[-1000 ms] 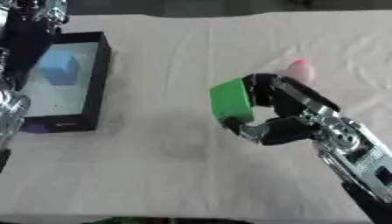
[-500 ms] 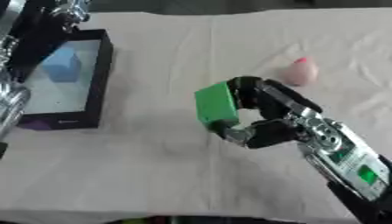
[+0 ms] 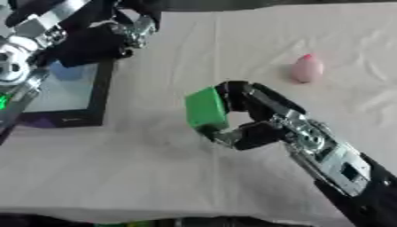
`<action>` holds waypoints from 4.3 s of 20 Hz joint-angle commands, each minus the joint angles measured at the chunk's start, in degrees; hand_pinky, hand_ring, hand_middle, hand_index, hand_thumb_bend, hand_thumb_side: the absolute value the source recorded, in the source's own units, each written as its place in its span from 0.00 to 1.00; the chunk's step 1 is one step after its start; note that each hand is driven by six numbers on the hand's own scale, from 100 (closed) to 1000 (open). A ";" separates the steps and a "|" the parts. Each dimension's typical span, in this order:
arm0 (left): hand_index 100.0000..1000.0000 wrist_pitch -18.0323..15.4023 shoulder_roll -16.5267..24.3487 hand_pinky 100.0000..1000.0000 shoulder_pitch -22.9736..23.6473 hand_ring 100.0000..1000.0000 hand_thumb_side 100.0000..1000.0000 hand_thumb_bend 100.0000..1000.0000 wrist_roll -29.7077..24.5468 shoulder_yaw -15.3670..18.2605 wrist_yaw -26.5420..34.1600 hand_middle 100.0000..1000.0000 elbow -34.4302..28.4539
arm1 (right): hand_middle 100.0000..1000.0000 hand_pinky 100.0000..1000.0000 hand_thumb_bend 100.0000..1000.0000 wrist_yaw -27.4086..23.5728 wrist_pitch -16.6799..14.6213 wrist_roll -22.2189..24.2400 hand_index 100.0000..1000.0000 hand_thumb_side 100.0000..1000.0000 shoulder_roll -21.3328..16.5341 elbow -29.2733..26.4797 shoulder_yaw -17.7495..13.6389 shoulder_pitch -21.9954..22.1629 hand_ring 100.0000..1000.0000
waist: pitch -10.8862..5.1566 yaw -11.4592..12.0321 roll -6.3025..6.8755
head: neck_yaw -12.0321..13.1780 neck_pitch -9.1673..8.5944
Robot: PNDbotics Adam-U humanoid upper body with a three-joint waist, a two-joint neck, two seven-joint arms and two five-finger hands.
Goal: Pick up the objects with one hand, pass them to the other hand, and then place them into the box on the other side of the table.
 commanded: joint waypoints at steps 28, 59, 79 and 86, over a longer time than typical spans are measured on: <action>0.80 15.13 -1.68 0.79 -13.66 0.82 0.61 0.14 -25.73 -10.98 -16.14 0.76 0.62 | 0.50 0.56 0.00 0.77 -2.62 -1.81 0.55 0.00 2.31 1.51 1.79 -2.47 0.55 | -2.67 0.94 0.22 | -1.18 1.64; 0.83 16.67 -7.09 0.82 -10.84 0.84 0.67 0.16 -37.14 -9.85 -26.88 0.77 5.40 | 0.50 0.55 0.00 1.63 -1.17 -5.13 0.53 0.00 2.63 4.95 1.45 -2.25 0.55 | -4.30 2.76 2.06 | -2.80 1.64; 0.83 14.49 -12.83 0.82 -8.35 0.84 0.61 0.18 -32.32 -9.40 -32.52 0.77 11.00 | 0.50 0.55 0.00 3.85 -0.62 -12.67 0.53 0.00 3.35 8.02 -1.01 -2.01 0.55 | -4.50 3.25 2.52 | -3.71 1.64; 0.83 10.51 -16.04 0.83 -9.59 0.84 0.61 0.24 -33.50 -9.91 -35.54 0.77 19.02 | 0.50 0.55 0.00 8.19 -0.72 -15.93 0.53 0.00 4.53 11.52 -0.94 -4.17 0.55 | -4.43 3.00 2.48 | -3.52 1.64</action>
